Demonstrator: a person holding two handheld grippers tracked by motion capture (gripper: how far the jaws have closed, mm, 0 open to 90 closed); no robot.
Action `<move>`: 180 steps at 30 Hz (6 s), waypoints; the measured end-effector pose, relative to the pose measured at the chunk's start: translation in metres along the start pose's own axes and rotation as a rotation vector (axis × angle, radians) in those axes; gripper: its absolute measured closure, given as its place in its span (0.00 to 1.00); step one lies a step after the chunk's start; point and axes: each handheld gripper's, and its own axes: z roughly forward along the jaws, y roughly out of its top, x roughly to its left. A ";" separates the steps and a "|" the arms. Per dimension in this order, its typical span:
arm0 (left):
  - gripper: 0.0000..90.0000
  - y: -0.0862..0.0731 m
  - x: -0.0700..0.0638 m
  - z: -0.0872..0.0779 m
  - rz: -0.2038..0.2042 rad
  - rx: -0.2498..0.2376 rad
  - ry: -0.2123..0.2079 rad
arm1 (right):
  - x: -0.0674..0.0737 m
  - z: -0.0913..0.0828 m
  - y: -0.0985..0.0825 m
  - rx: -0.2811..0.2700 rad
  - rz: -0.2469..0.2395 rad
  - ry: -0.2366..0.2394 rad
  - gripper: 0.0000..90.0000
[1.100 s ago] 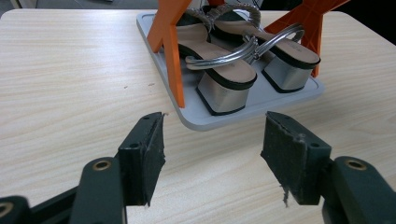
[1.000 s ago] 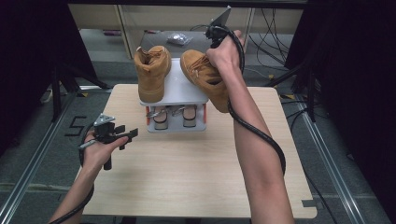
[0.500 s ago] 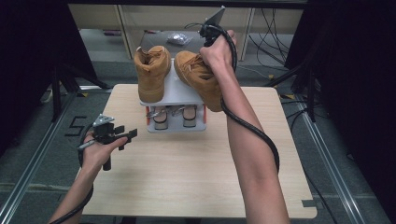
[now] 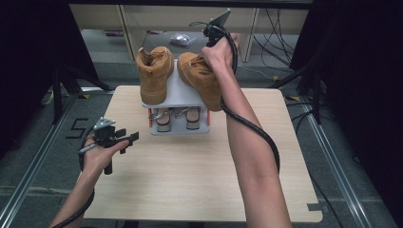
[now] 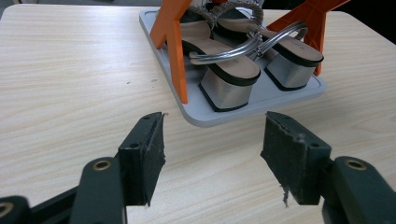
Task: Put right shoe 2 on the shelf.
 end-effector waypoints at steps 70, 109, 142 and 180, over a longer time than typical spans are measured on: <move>0.43 0.003 -0.017 0.008 0.020 -0.014 -0.026 | -0.031 -0.082 -0.058 -0.200 -0.118 0.083 0.63; 0.43 -0.001 -0.021 0.009 0.027 -0.007 -0.030 | -0.045 -0.023 -0.166 -0.007 -0.257 0.087 1.00; 0.43 -0.003 -0.020 0.010 0.023 0.001 -0.027 | -0.025 0.005 -0.160 -0.062 -0.265 0.113 1.00; 0.43 -0.004 -0.015 0.009 0.018 -0.005 -0.022 | 0.027 0.033 -0.127 -0.010 -0.279 0.190 1.00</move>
